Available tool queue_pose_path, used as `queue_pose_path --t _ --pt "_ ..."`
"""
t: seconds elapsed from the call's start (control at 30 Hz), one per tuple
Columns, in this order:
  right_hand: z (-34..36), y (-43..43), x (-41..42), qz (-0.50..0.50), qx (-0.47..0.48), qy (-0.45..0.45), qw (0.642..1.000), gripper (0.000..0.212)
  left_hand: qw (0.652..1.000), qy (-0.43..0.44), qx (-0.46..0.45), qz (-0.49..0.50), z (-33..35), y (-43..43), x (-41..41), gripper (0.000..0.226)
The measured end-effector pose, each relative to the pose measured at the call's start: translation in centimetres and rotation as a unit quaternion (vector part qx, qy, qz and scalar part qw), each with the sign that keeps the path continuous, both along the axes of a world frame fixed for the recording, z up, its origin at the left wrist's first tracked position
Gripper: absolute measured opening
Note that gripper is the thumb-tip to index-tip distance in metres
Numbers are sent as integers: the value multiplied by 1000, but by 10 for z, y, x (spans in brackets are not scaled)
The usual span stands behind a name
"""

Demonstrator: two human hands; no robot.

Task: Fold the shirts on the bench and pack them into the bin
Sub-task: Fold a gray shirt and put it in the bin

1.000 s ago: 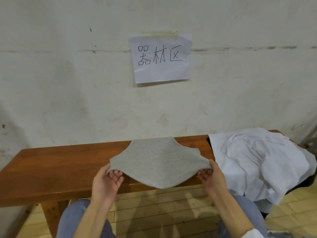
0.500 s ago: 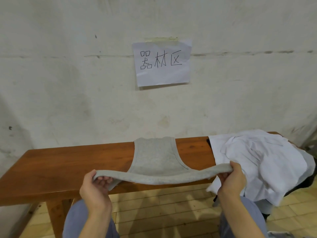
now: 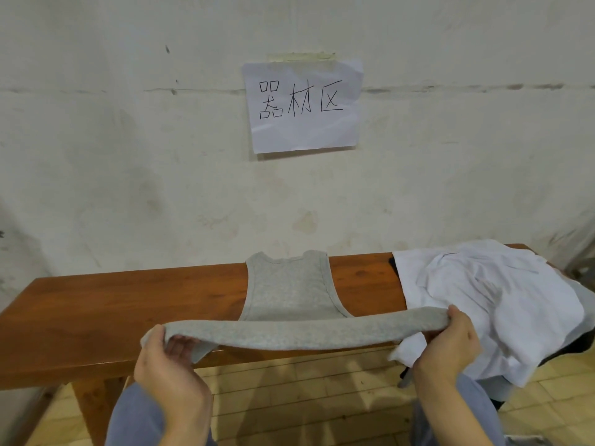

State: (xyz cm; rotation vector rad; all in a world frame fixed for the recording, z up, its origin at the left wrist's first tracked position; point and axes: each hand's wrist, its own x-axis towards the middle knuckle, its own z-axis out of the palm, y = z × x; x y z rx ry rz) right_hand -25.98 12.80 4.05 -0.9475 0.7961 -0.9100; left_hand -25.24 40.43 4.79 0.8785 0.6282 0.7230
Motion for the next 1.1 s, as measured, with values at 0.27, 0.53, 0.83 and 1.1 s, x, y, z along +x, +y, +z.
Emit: queue_pose_path --t 0.27,0.53,0.83,1.1 --pt "13 -8 100 125 -24 31 991 17 994 -22 5 -104 20 7 79 20" --pt "-46 22 168 412 -311 230 825 53 858 128 265 -422 -62 4 169 48" --pt "-122 27 123 438 -599 431 513 118 460 267 751 -390 -137 10 136 109" --pt "-121 13 80 459 -601 426 497 123 451 268 772 -358 -130 6 87 93"
